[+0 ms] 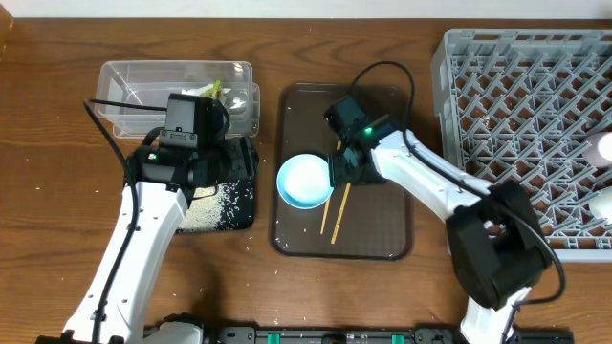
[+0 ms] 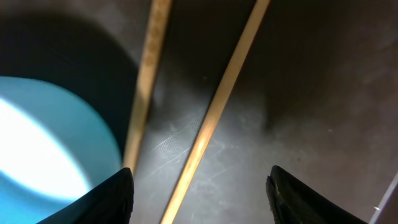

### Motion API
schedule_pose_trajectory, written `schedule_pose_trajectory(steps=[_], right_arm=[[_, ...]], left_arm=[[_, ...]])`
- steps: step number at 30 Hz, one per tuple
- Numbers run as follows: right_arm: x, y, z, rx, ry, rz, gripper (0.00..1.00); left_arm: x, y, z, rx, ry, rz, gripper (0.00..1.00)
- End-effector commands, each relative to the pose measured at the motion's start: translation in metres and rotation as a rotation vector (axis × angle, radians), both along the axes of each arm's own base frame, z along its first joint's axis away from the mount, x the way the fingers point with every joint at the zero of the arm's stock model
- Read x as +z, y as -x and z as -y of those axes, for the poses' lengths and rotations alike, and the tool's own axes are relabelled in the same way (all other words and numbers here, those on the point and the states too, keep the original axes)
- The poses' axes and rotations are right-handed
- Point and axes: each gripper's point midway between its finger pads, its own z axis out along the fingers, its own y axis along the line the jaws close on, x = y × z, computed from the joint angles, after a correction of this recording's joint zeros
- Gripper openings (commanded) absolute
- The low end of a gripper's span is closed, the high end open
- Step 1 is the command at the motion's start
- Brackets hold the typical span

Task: Sort waste into correct bins and load items into the dishwasher rack
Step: 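Reach the right gripper to the brown tray and grasp one chopstick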

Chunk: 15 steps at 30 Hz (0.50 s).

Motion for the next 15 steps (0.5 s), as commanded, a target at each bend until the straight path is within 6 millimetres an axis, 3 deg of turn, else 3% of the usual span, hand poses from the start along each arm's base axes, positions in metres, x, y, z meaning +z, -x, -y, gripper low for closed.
schedule_pose_trajectory(steps=[1,6,15], right_arm=[[-0.018,0.004,0.006,-0.048,0.048,-0.027,0.67],[-0.031,0.006,0.009,-0.056,0.069,-0.054,0.64],[-0.035,0.007,0.019,-0.064,0.110,-0.057,0.19]], left_arm=[[0.001,-0.001,-0.003,0.019,-0.007,-0.001,0.67],[0.001,-0.001,-0.003,0.019,-0.007,-0.001,0.67],[0.001,-0.001,-0.003,0.019,-0.006,-0.001,0.67]])
